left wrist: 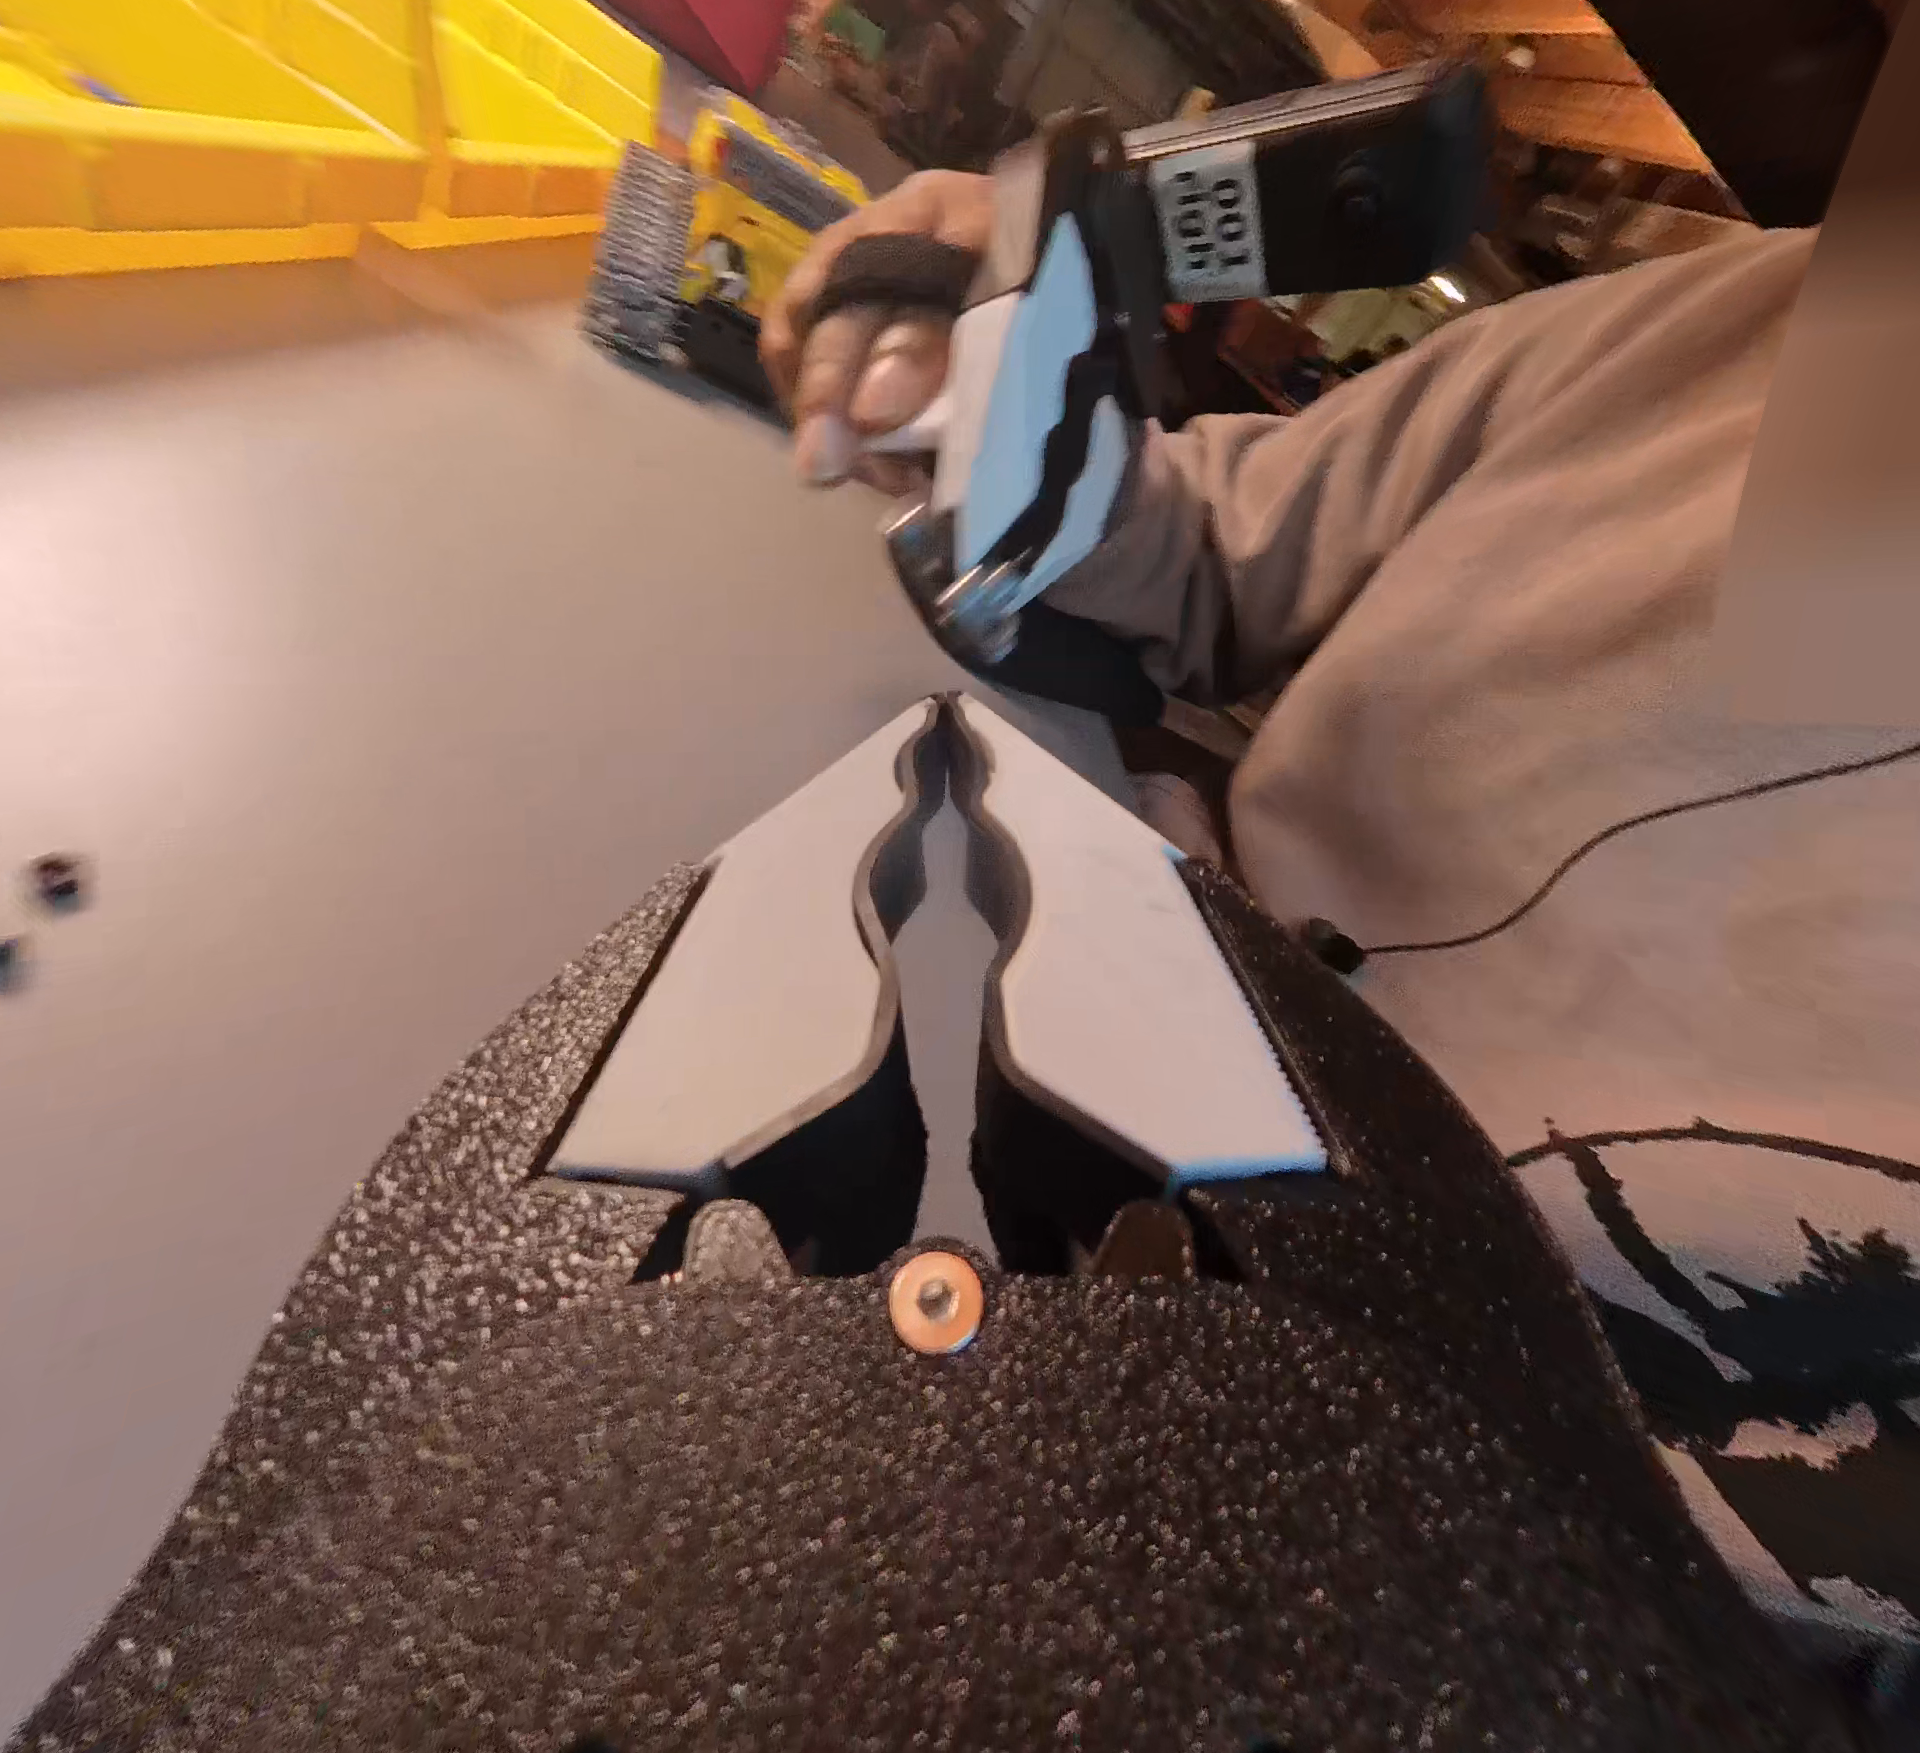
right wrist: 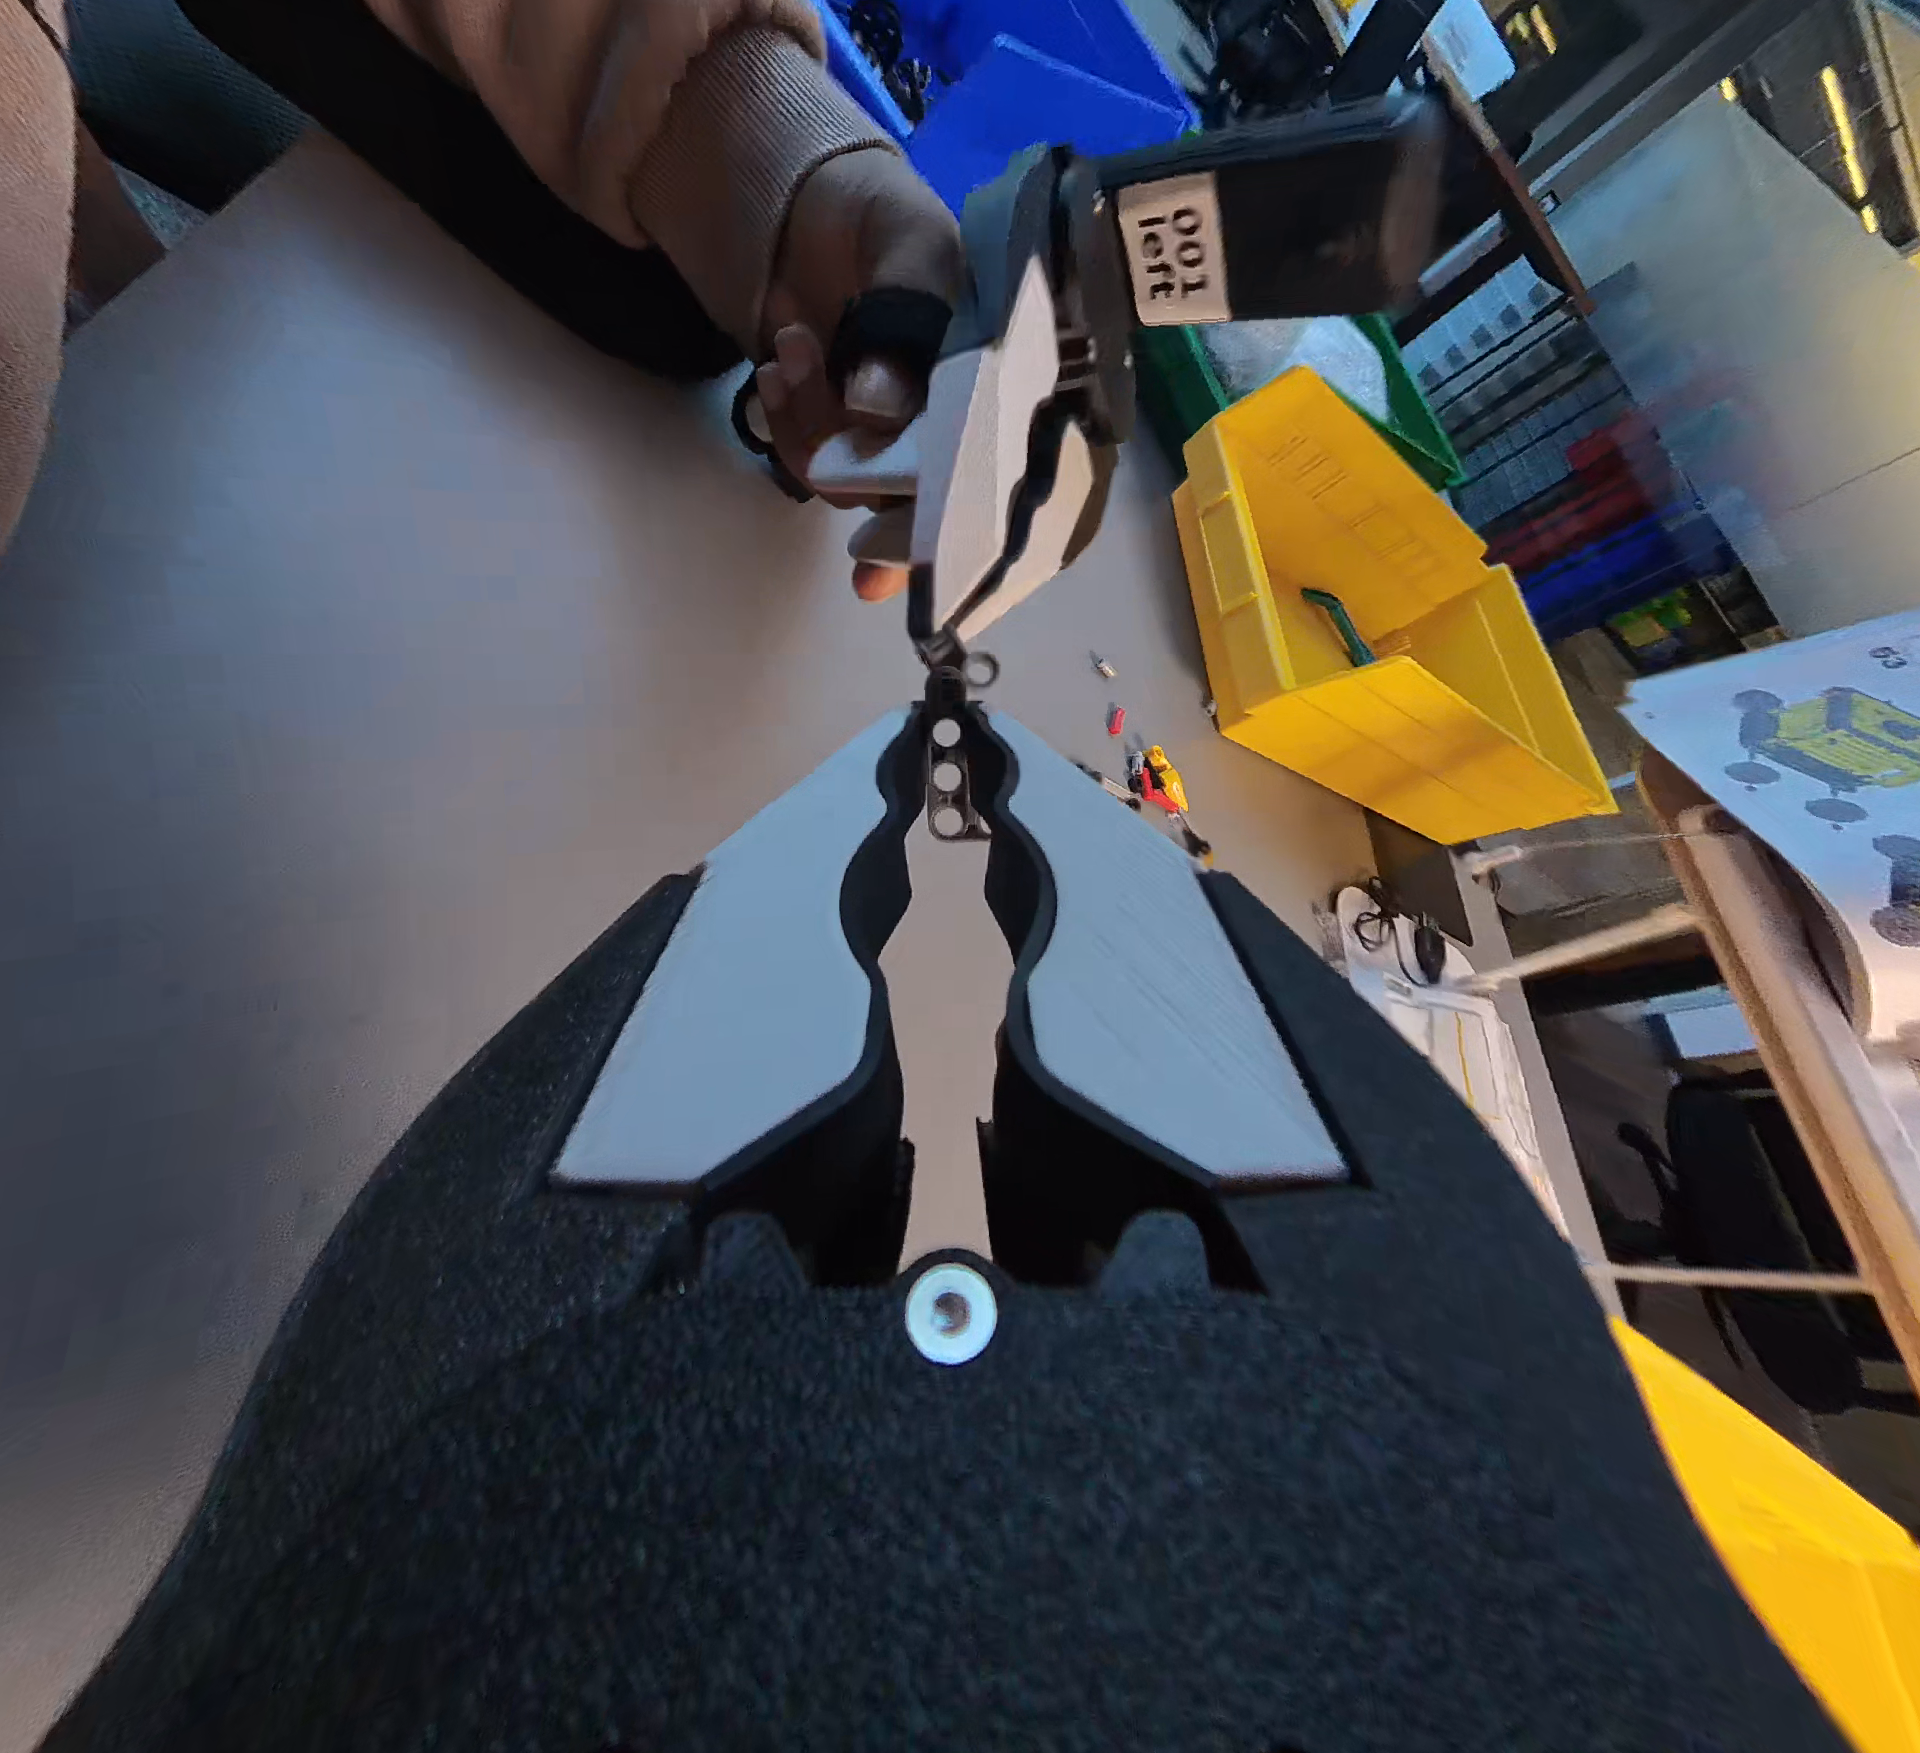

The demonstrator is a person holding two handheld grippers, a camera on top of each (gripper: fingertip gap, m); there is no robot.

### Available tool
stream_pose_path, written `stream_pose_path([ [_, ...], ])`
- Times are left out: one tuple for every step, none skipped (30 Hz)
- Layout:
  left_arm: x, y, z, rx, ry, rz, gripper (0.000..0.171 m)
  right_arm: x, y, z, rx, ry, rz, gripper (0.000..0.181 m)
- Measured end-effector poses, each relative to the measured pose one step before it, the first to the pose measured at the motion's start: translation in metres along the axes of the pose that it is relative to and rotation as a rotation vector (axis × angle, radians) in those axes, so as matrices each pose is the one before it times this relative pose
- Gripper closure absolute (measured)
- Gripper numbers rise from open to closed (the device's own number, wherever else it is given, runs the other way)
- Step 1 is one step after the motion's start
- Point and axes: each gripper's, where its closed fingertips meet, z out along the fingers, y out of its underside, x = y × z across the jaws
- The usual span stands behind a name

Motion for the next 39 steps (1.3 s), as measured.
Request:
stream_pose_path([
  [-0.00783, -0.0054, -0.01589, 0.04989, -0.0282, -0.0292, 0.171, 0.01371, -0.00438, -0.01532, 0.0473, 0.0398, 0.0501, 0.177],
  [0.0, -0.0005, -0.01079, 0.0096, -0.008, 0.0129, 0.171, 0.01169, -0.0073, -0.01473, 0.0539, 0.0184, 0.0715, 0.178],
  [0.00108, 0.00758, 0.00014, -0.04687, -0.021, 0.0498, 0.171, 0.00425, -0.00263, -0.00598, 0.0091, 0.0062, 0.014, 0.178],
  [0.00273, 0.00402, 0.00797, -0.0224, 0.0047, 0.0174, 0.171, -0.00138, 0.00009, 0.00221, -0.0048, -0.0016, -0.0066, 0.177],
  [-0.00208, 0.00076, 0.00984, -0.00559, -0.0138, 0.0045, 0.171, -0.00461, -0.00356, 0.0054, 0.0331, -0.0166, 0.0199, 0.177],
  [-0.00156, -0.0004, 0.00803, -0.01438, -0.0214, 0.0222, 0.171, -0.00321, -0.00189, 0.00471, 0.0315, -0.0202, 0.0491, 0.177],
  [0.00307, -0.00422, 0.00513, -0.0039, -0.0159, 0.0558, 0.171, -0.00022, 0.00216, 0.00287, 0.0087, -0.0111, 0.0552, 0.177],
  [0.00403, -0.00948, 0.00211, 0.03193, -0.02, 0.0728, 0.161, -0.00078, 0.00149, 0.00142, 0.0189, -0.0175, 0.058, 0.177],
  [0.00187, -0.00899, 0.00102, 0.03665, -0.0291, 0.0667, 0.15, -0.00017, 0.00024, 0.00147, 0.033, -0.0175, 0.0811, 0.176],
  [0.00151, -0.00546, 0.00113, 0.02101, -0.0243, 0.0481, 0.147, 0.00018, 0.00194, 0.00257, 0.0212, -0.0208, 0.083, 0.176],
  [0.00224, -0.0029, 0.00153, 0.00752, -0.0134, 0.028, 0.145, -0.0007, 0.00243, 0.00282, 0.0127, -0.0221, 0.0586, 0.176],
  [0.00321, -0.00183, 0.00161, 0.00407, -0.0039, 0.0195, 0.145, -0.00074, -0.00042, 0.00295, 0.0246, -0.0147, 0.0394, 0.176],
  [0.00151, -0.00046, 0.00113, -0.00143, -0.014, 0.0226, 0.147, -0.0027, -0.00132, 0.0032, 0.025, -0.0277, 0.045, 0.176],
  [0.00048, 0.00067, 0.00037, -0.00824, -0.0184, 0.028, 0.15, -0.0024, -0.00135, 0.00335, 0.0216, -0.0255, 0.041, 0.176],
  [0.00142, -0.0002, -0.00059, -0.00237, -0.0079, 0.0248, 0.153, -0.00123, 0.00083, 0.0033, 0.0058, -0.0137, 0.0229, 0.176],
  [0.00123, -0.00028, -0.00122, 0.00101, -0.0036, 0.0145, 0.157, 0.00004, 0.00217, 0.00251, -0.0066, -0.0039, 0.0122, 0.176],
  [0.00098, -0.00063, -0.00106, 0.00554, 0.0001, 0.0023, 0.157, -0.00073, -0.00093, 0.00039, 0.0081, -0.0115, 0.0218, 0.176],
  [0.00174, -0.00006, -0.00046, -0.00106, 0.0061, -0.0006, 0.16, -0.0004, -0.00023, 0.00037, 0.0049, -0.0084, 0.0201, 0.176],
  [0.00048, 0.00083, -0.0003, -0.00595, -0.0045, 0.0095, 0.16, -0.00081, 0.00061, 0.0004, 0.0012, -0.0077, 0.014, 0.176],
  [0.00035, 0.00122, -0.00008, -0.00632, -0.0034, 0.01, 0.16, -0.00003, 0.00158, 0.00044, -0.0059, -0.0054, 0.0186, 0.176],
  [0.00171, 0.00068, 0.0001, 0.00014, 0.0096, -0.0025, 0.155, 0.00041, 0.00075, -0.00006, -0.002, -0.005, 0.0241, 0.176],
  [0.00129, 0.00078, 0.00018, -0.00041, 0.0104, -0.0099, 0.152, 0.00025, 0.00044, -0.00063, 0.0007, -0.0079, 0.0241, 0.176],
  [0.00015, 0.00108, -0.00004, -0.00289, 0.0015, -0.0025, 0.151, -0.00039, 0.00131, -0.00045, -0.0058, -0.0129, 0.0231, 0.176],
  [-0.00104, 0.00016, -0.00084, 0.00264, -0.0065, 0.0015, 0.151, -0.00043, 0.00206, -0.00003, -0.008, -0.0096, 0.0132, 0.176],
  [-0.00135, -0.00156, -0.00155, 0.01217, -0.0054, -0.0024, 0.15, -0.00246, 0.00373, 0.0004, -0.0189, -0.0214, 0.0118, 0.176],
  [0.00041, -0.00148, -0.00154, 0.00899, 0.0071, -0.0041, 0.151, -0.00155, 0.00242, 0.001, -0.0085, -0.0113, 0.0093, 0.176],
  [0.00112, 0.0006, -0.00016, -0.00515, 0.008, -0.0002, 0.15, -0.00086, 0.00024, 0.00078, 0.0052, -0.0059, 0.0075, 0.176],
  [0.00188, 0.00105, 0.00022, -0.00728, 0.0065, 0.01, 0.155, -0.00008, 0.00071, 0.00048, 0.0006, -0.0042, 0.0111, 0.176],
  [0.00002, 0.00094, 0.0004, -0.00816, -0.0077, 0.0145, 0.156, 0.0002, 0.00112, 0.00002, -0.0021, -0.0036, 0.0067, 0.176],
  [-0.00019, 0.0003, -0.00014, -0.00415, -0.005, 0.0093, 0.156, 0.00026, 0.00031, 0.0001, 0.0025, -0.002, 0.0084, 0.176],
  [-0.00014, 0.00011, -0.00035, -0.00287, 0.001, 0.0004, 0.156, -0.00017, -0.00006, 0.0004, 0.005, -0.0033, 0.0115, 0.176],
  [-0.00064, 0.00114, -0.00026, -0.00854, -0.003, 0.0021, 0.156, 0.00041, 0.00034, 0.00041, 0.0009, 0.0012, 0.009, 0.176],
  [-0.00083, 0.0026, 0.00006, -0.01773, -0.0067, 0.0058, 0.156, 0.0015, 0.00169, 0.00024, -0.0086, 0.0081, 0.003, 0.176],
  [-0.00102, 0.00319, 0.0001, -0.0228, -0.0047, -0.0017, 0.156, 0.0014, 0.00313, 0.00043, -0.0195, 0.0106, -0.0032, 0.176],
  [-0.0015, 0.00195, -0.00041, -0.01447, -0.0047, -0.0165, 0.157, 0.00196, 0.0018, 0.00043, -0.0114, 0.0188, -0.0098, 0.176],
  [-0.00235, 0.00129, -0.00063, -0.00887, -0.0058, -0.0244, 0.157, 0.00181, -0.00004, 0.0004, 0.0001, 0.0183, -0.0026, 0.176],
  [-0.0033, 0.00261, -0.00049, -0.01601, -0.01, -0.0161, 0.157, 0.00359, 0.00054, 0.00037, -0.0067, 0.0252, -0.004, 0.176],
  [-0.00294, 0.00257, -0.00031, -0.0153, -0.011, 0.0018, 0.157, 0.00387, 0.00138, 0.00066, -0.0095, 0.0247, -0.0109, 0.176],
  [-0.00171, 0.0015, -0.00002, -0.00923, -0.007, 0.0027, 0.157, 0.00247, 0.0004, -0.00007, -0.001, 0.0084, 0.0042, 0.177],
])
